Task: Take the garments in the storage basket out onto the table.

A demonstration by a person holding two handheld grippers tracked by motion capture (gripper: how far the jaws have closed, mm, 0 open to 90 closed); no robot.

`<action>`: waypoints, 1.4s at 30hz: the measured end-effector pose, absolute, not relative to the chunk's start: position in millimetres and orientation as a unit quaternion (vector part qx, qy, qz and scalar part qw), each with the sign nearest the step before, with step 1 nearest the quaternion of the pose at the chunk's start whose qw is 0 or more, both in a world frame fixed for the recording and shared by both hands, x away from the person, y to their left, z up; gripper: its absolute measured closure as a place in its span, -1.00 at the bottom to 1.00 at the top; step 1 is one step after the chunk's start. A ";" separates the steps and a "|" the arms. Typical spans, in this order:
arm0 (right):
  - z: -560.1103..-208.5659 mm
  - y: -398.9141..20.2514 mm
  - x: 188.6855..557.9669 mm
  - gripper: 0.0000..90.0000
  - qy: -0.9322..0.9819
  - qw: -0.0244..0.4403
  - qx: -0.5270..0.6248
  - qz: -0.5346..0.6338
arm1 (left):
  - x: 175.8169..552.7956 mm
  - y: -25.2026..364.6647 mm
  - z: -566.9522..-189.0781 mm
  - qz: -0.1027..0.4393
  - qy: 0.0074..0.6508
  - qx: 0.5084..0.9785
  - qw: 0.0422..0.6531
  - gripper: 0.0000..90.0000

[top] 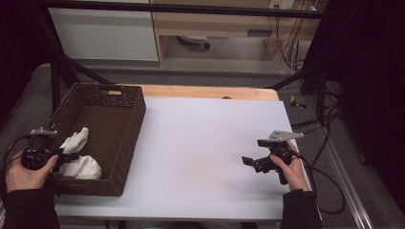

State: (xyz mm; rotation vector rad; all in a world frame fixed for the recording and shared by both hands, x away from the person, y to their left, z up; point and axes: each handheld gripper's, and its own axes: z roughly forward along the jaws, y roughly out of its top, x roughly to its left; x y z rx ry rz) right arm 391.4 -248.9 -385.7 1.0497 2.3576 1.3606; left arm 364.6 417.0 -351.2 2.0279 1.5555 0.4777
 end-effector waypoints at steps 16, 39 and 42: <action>-384.9 -249.3 391.0 -0.98 0.802 0.113 0.357 0.465 | 359.5 423.7 -360.2 0.171 0.589 0.752 0.243 -0.76; -383.4 -249.8 390.2 -0.98 0.801 0.115 0.357 0.466 | 367.4 419.1 -375.7 0.118 0.624 0.747 0.199 -0.16; -383.5 -249.4 390.1 -0.98 0.802 0.114 0.357 0.465 | 366.7 417.8 -376.5 0.115 0.629 0.745 0.192 0.10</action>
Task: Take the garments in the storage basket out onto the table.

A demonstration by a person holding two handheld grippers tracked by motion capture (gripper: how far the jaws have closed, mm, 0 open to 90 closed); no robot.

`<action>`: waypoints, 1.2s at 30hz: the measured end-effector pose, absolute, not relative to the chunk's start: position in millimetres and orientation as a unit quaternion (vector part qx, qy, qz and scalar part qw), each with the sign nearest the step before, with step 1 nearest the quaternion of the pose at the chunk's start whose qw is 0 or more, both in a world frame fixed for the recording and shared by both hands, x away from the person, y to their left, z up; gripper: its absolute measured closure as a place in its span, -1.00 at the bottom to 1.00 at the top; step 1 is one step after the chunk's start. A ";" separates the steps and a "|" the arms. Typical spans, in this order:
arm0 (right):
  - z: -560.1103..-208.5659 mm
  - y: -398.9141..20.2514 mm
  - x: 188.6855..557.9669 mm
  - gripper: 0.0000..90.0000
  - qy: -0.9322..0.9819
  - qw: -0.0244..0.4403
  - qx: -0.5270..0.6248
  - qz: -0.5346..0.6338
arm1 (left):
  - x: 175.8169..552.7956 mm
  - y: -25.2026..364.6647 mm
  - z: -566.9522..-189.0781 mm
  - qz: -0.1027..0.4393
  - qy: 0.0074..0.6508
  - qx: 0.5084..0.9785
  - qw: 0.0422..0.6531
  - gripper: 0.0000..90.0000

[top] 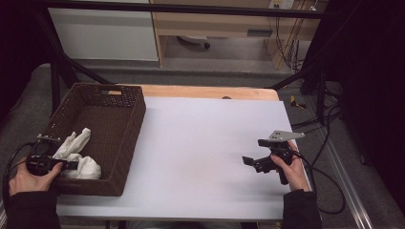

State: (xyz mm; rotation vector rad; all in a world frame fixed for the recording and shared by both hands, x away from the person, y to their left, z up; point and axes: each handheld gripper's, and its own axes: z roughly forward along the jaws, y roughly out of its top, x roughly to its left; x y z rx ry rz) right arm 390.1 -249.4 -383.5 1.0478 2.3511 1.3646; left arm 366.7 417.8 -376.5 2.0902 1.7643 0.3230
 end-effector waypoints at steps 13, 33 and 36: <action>-382.2 -250.4 389.7 -0.98 0.801 0.115 0.356 0.468 | 363.7 415.7 -377.0 0.118 0.643 0.732 0.191 0.69; -382.6 -249.9 390.2 -0.98 0.801 0.116 0.356 0.467 | 357.6 412.3 -352.6 0.149 0.616 0.732 0.252 0.73; -382.6 -249.9 390.2 -0.98 0.801 0.116 0.357 0.467 | 356.0 413.2 -349.0 0.147 0.611 0.733 0.262 0.74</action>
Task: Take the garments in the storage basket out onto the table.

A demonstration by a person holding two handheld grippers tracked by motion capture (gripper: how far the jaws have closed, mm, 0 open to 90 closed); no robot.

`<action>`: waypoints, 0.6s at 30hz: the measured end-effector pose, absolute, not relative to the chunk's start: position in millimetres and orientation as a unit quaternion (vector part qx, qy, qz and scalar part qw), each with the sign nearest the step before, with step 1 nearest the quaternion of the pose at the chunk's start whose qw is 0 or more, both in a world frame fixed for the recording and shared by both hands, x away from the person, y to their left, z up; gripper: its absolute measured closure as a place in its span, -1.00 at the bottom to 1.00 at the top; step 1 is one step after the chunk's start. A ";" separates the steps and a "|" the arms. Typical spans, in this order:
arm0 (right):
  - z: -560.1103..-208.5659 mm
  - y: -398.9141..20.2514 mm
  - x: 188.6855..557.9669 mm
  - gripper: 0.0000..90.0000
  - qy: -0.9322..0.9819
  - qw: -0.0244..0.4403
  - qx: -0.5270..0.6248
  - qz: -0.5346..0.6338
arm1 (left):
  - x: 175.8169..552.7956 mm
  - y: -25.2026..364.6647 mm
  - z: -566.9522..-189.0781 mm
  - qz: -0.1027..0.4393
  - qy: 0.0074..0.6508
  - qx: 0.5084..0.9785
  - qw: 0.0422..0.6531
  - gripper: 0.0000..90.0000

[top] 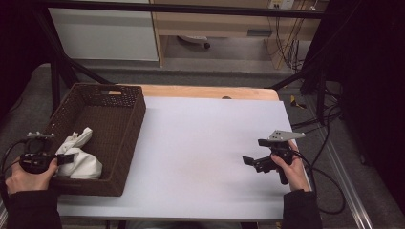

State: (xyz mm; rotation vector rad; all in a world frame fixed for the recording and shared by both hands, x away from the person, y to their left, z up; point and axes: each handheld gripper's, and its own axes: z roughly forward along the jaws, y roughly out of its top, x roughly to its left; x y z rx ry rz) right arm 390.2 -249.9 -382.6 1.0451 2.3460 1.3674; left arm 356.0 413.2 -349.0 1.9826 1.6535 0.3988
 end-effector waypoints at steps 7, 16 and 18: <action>-382.3 -250.2 389.9 -0.98 0.801 0.115 0.356 0.467 | 352.7 411.7 -340.1 0.156 0.603 0.732 0.275 0.76; -382.6 -249.8 389.9 -0.98 0.801 0.116 0.356 0.467 | 347.5 411.9 -329.2 0.168 0.597 0.727 0.295 0.78; -382.5 -249.6 389.9 -0.98 0.801 0.116 0.356 0.467 | 347.2 411.4 -327.7 0.170 0.596 0.726 0.298 0.78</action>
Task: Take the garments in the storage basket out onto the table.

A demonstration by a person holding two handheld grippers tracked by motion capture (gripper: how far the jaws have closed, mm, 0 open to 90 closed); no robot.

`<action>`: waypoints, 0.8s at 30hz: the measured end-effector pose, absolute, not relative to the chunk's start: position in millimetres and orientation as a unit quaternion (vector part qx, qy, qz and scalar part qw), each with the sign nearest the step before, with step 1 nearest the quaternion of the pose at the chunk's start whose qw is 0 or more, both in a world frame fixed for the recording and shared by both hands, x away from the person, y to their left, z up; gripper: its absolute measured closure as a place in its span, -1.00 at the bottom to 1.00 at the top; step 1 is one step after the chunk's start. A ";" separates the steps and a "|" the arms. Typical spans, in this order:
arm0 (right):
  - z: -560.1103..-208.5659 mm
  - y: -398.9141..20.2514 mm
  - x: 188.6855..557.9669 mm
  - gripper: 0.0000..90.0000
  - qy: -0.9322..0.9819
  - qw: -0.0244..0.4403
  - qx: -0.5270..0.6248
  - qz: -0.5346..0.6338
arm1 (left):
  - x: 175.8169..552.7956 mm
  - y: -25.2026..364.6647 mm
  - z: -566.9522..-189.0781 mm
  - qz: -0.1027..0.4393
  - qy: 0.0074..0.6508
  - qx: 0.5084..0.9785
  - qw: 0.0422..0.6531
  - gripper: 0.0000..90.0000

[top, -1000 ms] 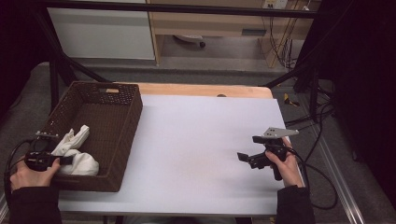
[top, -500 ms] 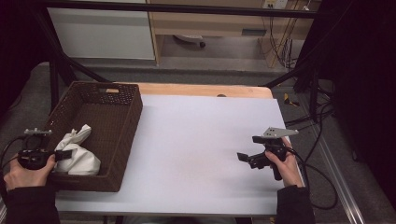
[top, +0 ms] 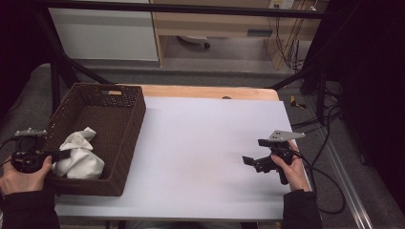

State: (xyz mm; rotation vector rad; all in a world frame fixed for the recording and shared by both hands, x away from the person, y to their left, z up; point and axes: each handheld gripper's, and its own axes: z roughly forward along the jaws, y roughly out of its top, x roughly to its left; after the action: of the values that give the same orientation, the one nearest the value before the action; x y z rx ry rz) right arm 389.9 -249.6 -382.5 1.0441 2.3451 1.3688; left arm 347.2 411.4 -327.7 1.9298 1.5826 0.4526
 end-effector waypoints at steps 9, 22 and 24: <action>-383.7 -248.2 390.2 -0.98 0.803 0.115 0.356 0.464 | 346.2 407.4 -316.6 0.182 0.584 0.727 0.313 0.79; -382.1 -250.1 389.7 -0.98 0.800 0.116 0.357 0.468 | 342.6 407.7 -292.3 0.201 0.569 0.724 0.334 0.81; -381.9 -250.1 389.6 -0.98 0.800 0.115 0.359 0.467 | 342.0 406.7 -287.1 0.208 0.565 0.726 0.333 0.82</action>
State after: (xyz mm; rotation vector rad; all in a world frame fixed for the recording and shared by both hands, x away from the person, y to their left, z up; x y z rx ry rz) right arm 389.6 -250.1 -381.9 1.0512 2.3438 1.3698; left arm 342.0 406.7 -287.1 1.8963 1.4744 0.5426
